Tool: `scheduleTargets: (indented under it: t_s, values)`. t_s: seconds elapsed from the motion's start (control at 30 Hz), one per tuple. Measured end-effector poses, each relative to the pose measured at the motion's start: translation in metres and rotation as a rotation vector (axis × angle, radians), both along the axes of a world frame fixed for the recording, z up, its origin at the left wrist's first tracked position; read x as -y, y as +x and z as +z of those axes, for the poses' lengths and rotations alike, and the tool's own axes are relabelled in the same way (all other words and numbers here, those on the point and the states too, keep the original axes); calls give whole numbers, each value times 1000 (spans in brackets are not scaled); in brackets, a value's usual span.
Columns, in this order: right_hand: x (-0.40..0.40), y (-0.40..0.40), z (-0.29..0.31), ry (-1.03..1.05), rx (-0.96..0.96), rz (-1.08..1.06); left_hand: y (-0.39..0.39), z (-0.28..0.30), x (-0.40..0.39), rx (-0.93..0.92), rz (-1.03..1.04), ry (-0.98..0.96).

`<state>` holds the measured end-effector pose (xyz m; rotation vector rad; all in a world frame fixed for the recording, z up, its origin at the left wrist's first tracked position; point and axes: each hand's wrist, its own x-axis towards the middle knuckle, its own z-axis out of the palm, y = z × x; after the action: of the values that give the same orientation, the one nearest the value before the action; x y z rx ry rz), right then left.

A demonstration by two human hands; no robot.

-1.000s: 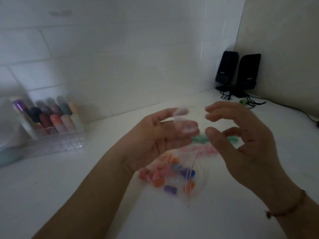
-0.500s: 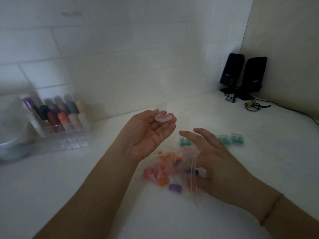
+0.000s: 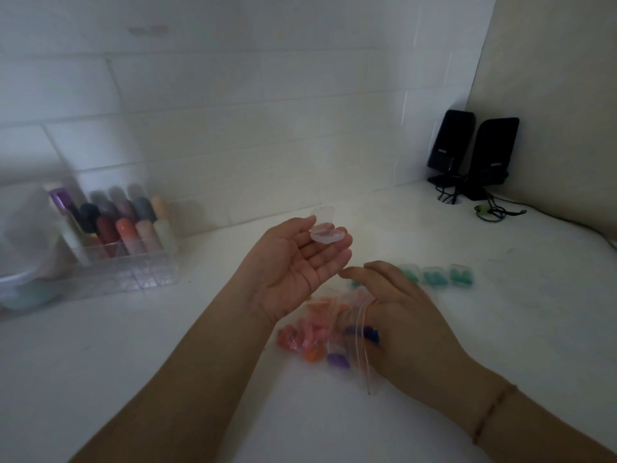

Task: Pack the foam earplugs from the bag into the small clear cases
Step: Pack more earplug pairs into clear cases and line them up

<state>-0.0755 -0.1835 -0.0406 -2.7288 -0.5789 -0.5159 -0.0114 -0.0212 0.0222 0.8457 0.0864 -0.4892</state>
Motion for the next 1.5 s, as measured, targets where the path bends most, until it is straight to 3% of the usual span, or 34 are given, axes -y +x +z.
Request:
scheduleTargets:
  t_s: [0.23,0.3,0.43,0.5,0.67,0.97,1.13,1.5]
  values:
    - [49,-18,46,55,-252,112,-2,0,4,-1,-31,3]
    - [59,-23,60,215,-276,83,-4,1,5,16,-57,7]
    - [57,-30,74,726,-123,113,-14,1,13,61,-148,31]
    - [49,-29,71,840,-37,124,-20,-1,18,86,-211,47]
    - [34,-27,62,632,193,2,-32,-4,24,147,-371,78]
    - [33,-20,46,385,190,26,-35,-5,25,140,-453,13]
    - [35,-18,44,368,189,85,-35,-5,24,113,-448,-79]
    - [36,-20,46,373,202,108,-28,-9,23,130,-440,-90]
